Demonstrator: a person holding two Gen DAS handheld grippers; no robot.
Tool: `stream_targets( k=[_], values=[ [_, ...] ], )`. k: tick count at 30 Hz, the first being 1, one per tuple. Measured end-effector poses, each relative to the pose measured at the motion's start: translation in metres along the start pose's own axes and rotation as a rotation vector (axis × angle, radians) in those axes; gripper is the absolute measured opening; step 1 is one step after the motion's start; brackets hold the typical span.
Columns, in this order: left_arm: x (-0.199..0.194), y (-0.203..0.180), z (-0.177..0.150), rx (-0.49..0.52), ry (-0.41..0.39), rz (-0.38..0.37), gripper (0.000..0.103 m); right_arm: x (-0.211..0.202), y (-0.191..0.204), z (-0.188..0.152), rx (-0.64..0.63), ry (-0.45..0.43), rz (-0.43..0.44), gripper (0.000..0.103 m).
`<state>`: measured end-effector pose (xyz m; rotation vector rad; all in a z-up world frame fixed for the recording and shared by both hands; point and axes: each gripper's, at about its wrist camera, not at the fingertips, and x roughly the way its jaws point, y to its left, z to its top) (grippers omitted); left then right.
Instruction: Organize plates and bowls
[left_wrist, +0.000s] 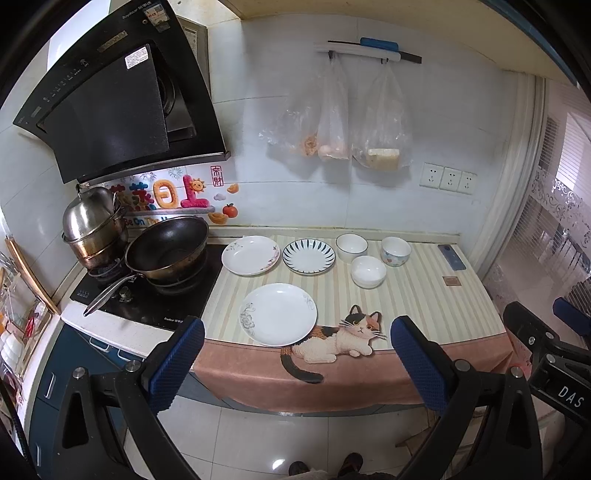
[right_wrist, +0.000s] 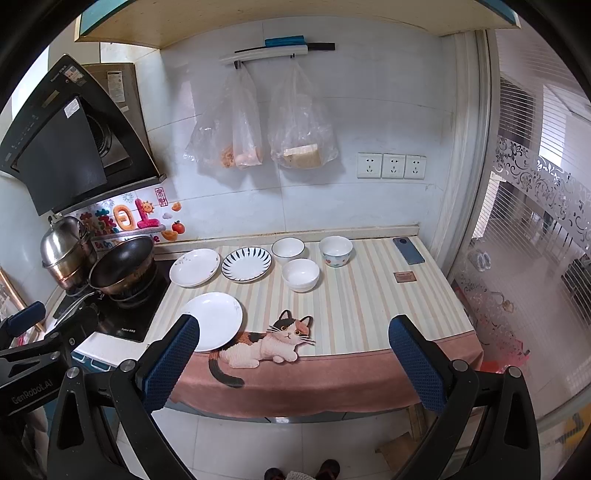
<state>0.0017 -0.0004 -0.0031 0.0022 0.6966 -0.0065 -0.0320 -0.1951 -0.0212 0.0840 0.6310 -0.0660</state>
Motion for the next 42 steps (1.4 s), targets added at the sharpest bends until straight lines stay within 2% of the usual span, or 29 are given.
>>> stream_targets(
  k=[20, 24, 42],
  values=[
    [0.008, -0.009, 0.002, -0.005, 0.004, 0.004, 0.103, 0.012, 0.007, 0.003, -0.004, 0.008, 0.003, 0.103],
    [0.012, 0.004, 0.007, -0.016, 0.007, -0.001, 0.103, 0.016, 0.01, 0.002, -0.008, 0.011, 0.007, 0.103],
    [0.009, 0.01, 0.008, -0.022, 0.009, -0.002, 0.103, 0.017, 0.012, 0.001, -0.012, 0.006, 0.004, 0.103]
  ],
)
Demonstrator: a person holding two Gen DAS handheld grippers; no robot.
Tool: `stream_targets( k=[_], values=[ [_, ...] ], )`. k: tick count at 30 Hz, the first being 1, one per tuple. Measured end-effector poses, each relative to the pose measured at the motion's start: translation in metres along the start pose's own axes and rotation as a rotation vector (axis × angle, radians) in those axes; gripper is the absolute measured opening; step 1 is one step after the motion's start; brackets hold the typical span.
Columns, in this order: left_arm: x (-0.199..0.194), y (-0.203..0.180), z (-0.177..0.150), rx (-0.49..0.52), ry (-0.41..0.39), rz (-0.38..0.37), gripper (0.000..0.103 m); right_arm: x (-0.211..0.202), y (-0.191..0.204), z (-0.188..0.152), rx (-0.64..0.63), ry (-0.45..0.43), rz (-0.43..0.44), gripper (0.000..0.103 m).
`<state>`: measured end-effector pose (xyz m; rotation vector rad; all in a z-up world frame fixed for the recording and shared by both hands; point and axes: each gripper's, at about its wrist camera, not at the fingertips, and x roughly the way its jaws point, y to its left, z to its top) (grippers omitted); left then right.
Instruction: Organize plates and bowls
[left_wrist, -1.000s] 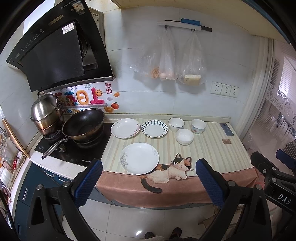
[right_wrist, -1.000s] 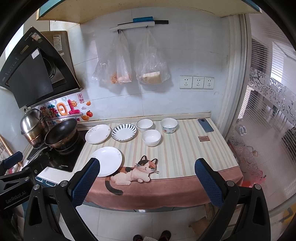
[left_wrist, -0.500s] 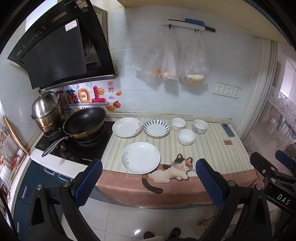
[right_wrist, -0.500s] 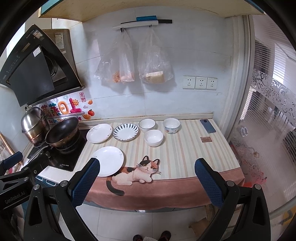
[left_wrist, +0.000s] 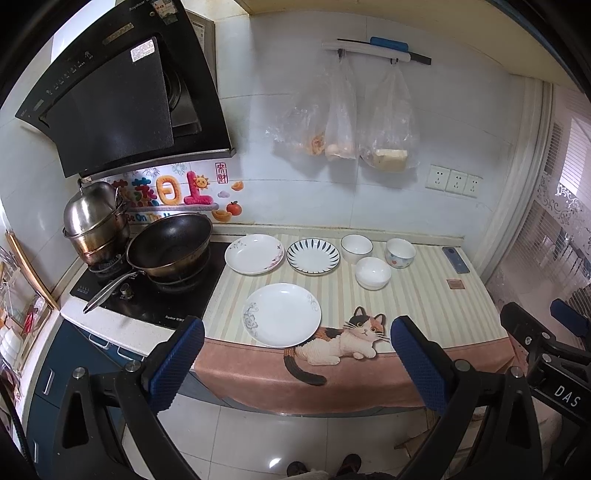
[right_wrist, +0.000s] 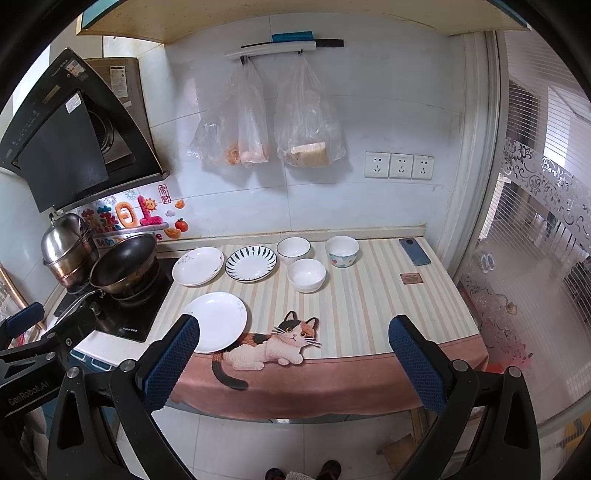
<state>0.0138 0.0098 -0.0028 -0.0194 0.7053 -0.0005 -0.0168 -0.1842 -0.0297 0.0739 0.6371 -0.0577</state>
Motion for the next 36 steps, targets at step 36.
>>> stream_targets(
  k=[36],
  values=[
    [0.143, 0.047, 0.013, -0.003, 0.069, 0.138, 0.103, 0.15, 0.009, 0.002, 0.084, 0.179, 0.147, 0.103]
  ],
)
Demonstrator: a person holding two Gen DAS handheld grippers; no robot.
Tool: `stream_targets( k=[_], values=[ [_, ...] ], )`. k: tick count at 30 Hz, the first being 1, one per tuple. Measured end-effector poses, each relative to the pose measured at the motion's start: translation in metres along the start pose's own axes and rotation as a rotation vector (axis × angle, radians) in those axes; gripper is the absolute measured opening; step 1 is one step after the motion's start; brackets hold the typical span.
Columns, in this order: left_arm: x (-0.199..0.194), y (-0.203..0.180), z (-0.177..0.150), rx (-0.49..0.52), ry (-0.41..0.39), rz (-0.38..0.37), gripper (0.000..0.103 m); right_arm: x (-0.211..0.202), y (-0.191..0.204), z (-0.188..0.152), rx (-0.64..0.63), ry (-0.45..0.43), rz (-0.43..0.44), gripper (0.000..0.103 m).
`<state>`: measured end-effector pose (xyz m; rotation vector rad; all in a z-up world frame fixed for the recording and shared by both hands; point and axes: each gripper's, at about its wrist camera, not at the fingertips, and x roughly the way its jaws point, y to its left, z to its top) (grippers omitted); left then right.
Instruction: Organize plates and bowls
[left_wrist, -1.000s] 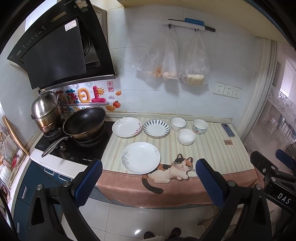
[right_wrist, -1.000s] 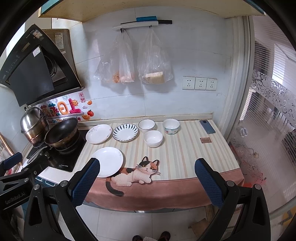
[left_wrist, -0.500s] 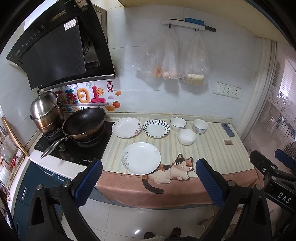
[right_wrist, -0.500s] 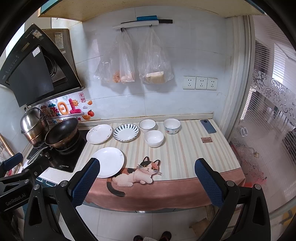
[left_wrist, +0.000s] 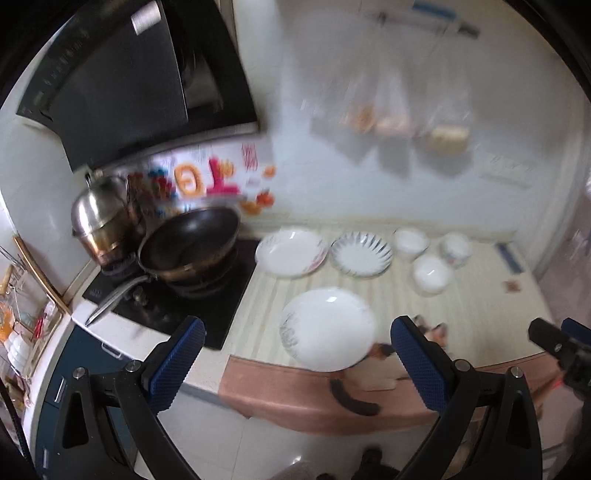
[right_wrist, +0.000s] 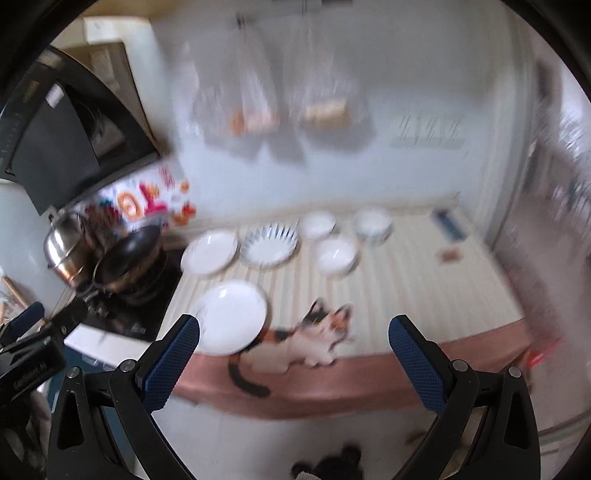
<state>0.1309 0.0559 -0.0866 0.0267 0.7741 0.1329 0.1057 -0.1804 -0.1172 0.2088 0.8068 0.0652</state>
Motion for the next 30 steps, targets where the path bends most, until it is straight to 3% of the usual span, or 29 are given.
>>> stream_targets(
  k=[5, 9, 11, 15, 16, 18, 22, 30],
  values=[
    [0.12, 0.03, 0.0, -0.121, 0.208, -0.038, 0.1, 0.143, -0.015, 0.012, 0.03, 0.21, 0.08, 0.103],
    [0.219, 0.044, -0.014, -0.196, 0.372, -0.037, 0.086, 0.261, -0.015, 0.016, 0.051, 0.363, 0.182, 0.1],
    [0.263, 0.049, -0.023, -0.231, 0.441, -0.042, 0.084, 0.318, -0.008, 0.015, 0.036, 0.435, 0.212, 0.095],
    [0.33, 0.05, -0.045, -0.253, 0.575, -0.044, 0.065, 0.394, 0.004, 0.007, 0.035, 0.524, 0.282, 0.077],
    [0.342, 0.05, -0.05, -0.257, 0.6, -0.041, 0.06, 0.406, 0.004, 0.005, 0.039, 0.536, 0.293, 0.072],
    [0.357, 0.051, -0.055, -0.25, 0.634, -0.039, 0.04, 0.432, 0.009, -0.001, 0.043, 0.567, 0.319, 0.063],
    [0.362, 0.048, -0.061, -0.233, 0.618, -0.049, 0.027, 0.448, 0.026, -0.012, -0.009, 0.597, 0.341, 0.015],
    [0.349, 0.033, -0.06, -0.253, 0.596, -0.036, 0.025, 0.446, 0.027, -0.018, -0.068, 0.602, 0.319, 0.012]
  ],
)
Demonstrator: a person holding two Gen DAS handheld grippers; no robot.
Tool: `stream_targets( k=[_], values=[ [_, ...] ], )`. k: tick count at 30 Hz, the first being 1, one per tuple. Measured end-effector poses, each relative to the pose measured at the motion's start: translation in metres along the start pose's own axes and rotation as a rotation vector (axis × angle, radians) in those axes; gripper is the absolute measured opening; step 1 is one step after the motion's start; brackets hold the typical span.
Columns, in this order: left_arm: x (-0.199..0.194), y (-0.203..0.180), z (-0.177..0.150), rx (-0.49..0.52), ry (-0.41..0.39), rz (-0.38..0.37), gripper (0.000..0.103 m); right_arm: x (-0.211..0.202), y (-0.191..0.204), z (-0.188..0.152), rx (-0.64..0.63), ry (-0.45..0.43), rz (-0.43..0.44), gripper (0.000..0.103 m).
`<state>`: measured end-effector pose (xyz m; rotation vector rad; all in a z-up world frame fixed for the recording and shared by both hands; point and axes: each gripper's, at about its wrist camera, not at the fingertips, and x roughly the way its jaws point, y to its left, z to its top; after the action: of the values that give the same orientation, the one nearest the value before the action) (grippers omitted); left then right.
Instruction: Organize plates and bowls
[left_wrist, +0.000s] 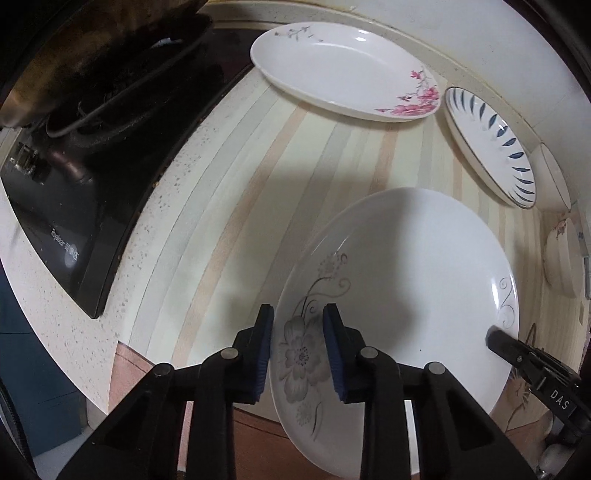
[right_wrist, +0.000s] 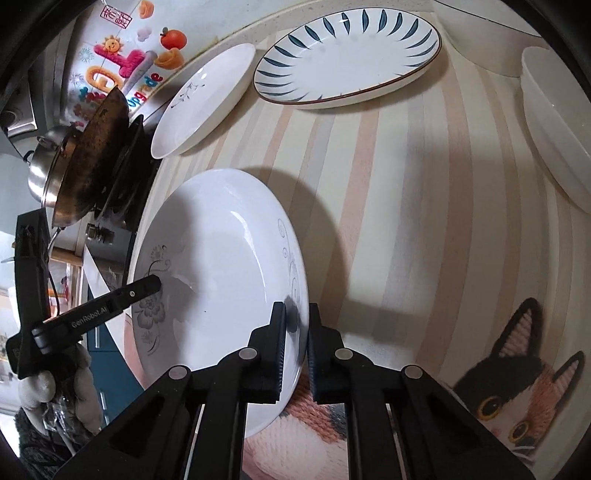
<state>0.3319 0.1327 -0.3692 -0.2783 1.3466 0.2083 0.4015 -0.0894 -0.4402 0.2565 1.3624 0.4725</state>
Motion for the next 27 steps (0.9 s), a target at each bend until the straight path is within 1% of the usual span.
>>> stream_targets(
  k=[5, 11, 19, 23, 27],
  values=[
    [-0.019, -0.017, -0.011, 0.011, -0.017, -0.032, 0.025, -0.023, -0.014, -0.009, -0.005, -0.004, -0.001, 0.012],
    [-0.03, -0.056, -0.018, 0.064, -0.025, -0.076, 0.025, -0.063, -0.042, -0.025, 0.019, -0.031, -0.019, 0.012],
    [-0.024, -0.111, -0.031, 0.155, -0.004, -0.128, 0.025, -0.116, -0.089, -0.051, 0.072, -0.086, -0.08, 0.012],
    [-0.015, -0.134, -0.04, 0.205, 0.01, -0.139, 0.025, -0.126, -0.115, -0.062, 0.117, -0.098, -0.098, 0.012],
    [-0.003, -0.153, -0.047, 0.234, 0.035, -0.145, 0.025, -0.129, -0.141, -0.072, 0.163, -0.109, -0.108, 0.012]
  ],
)
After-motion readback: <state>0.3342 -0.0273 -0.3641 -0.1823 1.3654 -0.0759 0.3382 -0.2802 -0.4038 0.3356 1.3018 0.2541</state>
